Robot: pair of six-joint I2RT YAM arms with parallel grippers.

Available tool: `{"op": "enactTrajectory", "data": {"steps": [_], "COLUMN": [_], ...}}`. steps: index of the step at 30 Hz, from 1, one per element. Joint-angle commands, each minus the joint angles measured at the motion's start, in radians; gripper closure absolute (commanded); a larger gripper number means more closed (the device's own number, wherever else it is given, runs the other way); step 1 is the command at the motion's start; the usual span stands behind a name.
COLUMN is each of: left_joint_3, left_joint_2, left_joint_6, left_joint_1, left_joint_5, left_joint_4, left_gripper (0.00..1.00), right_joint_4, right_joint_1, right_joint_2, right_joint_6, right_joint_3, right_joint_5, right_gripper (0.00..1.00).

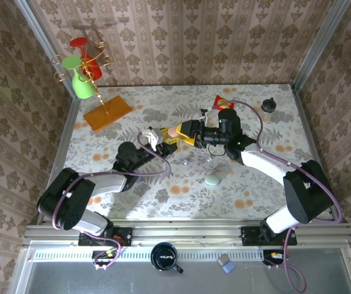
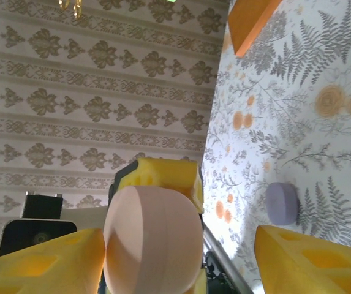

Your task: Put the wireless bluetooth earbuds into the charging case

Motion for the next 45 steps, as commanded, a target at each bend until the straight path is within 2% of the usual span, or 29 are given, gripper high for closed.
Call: {"op": "enactTrajectory", "data": {"steps": [1, 8, 13, 16, 17, 20, 24, 27, 31, 36, 40, 45], "left_joint_3": [0.023, 0.015, 0.009, 0.005, 0.002, -0.015, -0.050, -0.063, -0.060, 0.009, 0.035, 0.085], "left_joint_2": [0.014, 0.016, 0.012, 0.010, 0.008, -0.007, -0.058, -0.117, -0.196, -0.274, -0.285, -0.268], "left_joint_6": [-0.026, -0.012, 0.003, 0.005, 0.010, 0.052, 0.109, 0.135, 0.168, 0.146, 0.118, -0.017], "left_joint_1": [-0.013, -0.013, -0.012, -0.012, -0.012, -0.011, -0.008, -0.004, -0.006, -0.021, -0.041, -0.046], "left_joint_5": [0.003, 0.002, 0.009, 0.009, 0.009, 0.002, -0.016, -0.005, -0.016, -0.154, -0.229, -0.313], "left_joint_4": [0.050, 0.049, 0.047, 0.046, 0.043, 0.022, -0.064, -0.184, -0.384, -0.720, -0.854, -1.026], "left_gripper": [0.85, 0.85, 0.85, 0.82, 0.78, 0.57, 0.33, 0.16, 0.01, 0.00, 0.00, 0.00], "right_joint_4": [0.136, 0.136, 0.131, 0.123, 0.118, 0.055, -0.174, -0.351, -0.443, -0.468, -0.466, -0.441], "right_joint_1": [0.007, 0.003, -0.001, -0.005, -0.007, -0.026, -0.056, -0.072, -0.083, -0.082, -0.081, -0.075], "right_joint_2": [0.026, 0.035, 0.029, 0.024, 0.021, 0.002, -0.041, -0.032, 0.039, 0.184, 0.312, 0.459], "right_joint_6": [0.083, 0.075, 0.064, 0.057, 0.050, 0.003, -0.169, -0.308, -0.423, -0.473, -0.476, -0.444], "right_joint_3": [-0.007, -0.005, -0.009, -0.008, -0.010, -0.021, -0.017, 0.010, 0.064, 0.175, 0.264, 0.357], "right_joint_5": [-0.063, -0.062, -0.057, -0.053, -0.046, 0.000, 0.110, 0.242, 0.359, 0.373, 0.360, 0.320], "right_gripper": [0.41, 0.71, 0.81, 0.81, 0.81, 0.81, 0.79, 0.79, 0.78, 0.76, 0.75, 0.75]}}
